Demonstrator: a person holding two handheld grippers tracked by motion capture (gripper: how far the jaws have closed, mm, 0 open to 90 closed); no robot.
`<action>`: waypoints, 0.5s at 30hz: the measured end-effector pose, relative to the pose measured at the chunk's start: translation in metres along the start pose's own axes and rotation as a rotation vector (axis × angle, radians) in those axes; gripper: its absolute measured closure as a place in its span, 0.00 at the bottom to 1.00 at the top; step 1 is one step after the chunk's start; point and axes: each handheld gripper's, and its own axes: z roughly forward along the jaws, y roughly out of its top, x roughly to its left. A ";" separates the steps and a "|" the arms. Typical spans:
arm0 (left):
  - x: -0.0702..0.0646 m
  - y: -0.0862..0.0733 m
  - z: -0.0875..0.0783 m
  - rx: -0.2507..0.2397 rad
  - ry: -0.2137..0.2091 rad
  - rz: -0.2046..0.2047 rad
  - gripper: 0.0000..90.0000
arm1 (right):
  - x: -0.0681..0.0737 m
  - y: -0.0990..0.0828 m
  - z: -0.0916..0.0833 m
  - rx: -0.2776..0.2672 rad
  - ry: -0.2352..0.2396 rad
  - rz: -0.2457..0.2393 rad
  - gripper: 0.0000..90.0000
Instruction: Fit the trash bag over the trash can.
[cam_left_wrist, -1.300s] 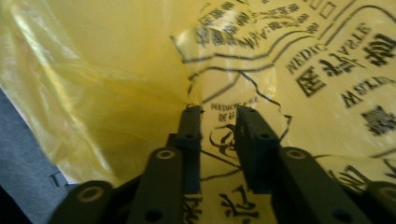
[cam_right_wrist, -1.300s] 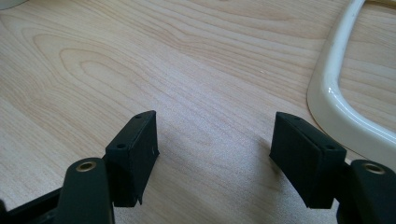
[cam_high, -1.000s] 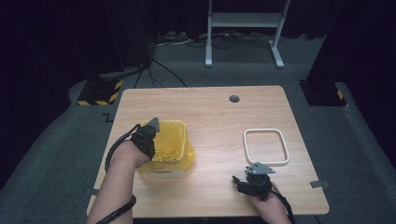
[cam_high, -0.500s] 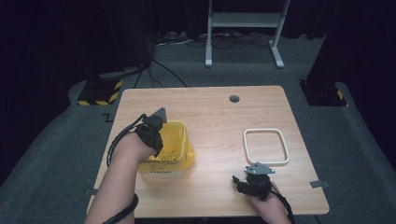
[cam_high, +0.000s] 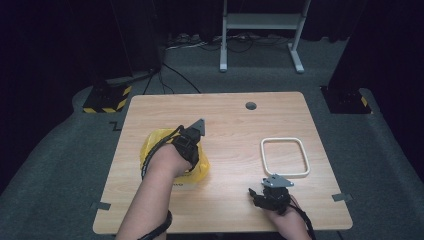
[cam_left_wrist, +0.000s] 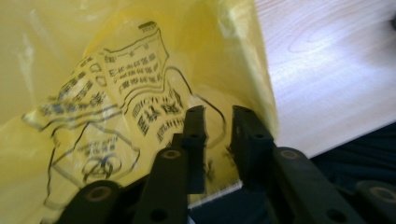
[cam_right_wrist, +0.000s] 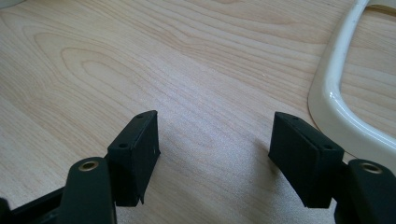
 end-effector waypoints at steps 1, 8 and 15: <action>0.001 0.001 0.003 0.004 -0.010 -0.002 0.84 | 0.000 0.000 0.000 0.001 0.000 0.002 0.36; 0.014 0.006 0.025 0.018 -0.056 -0.028 0.82 | -0.001 0.000 0.001 0.001 0.004 0.000 0.36; 0.033 0.011 -0.005 -0.035 -0.013 -0.055 0.89 | -0.001 0.000 0.001 0.002 0.007 0.000 0.36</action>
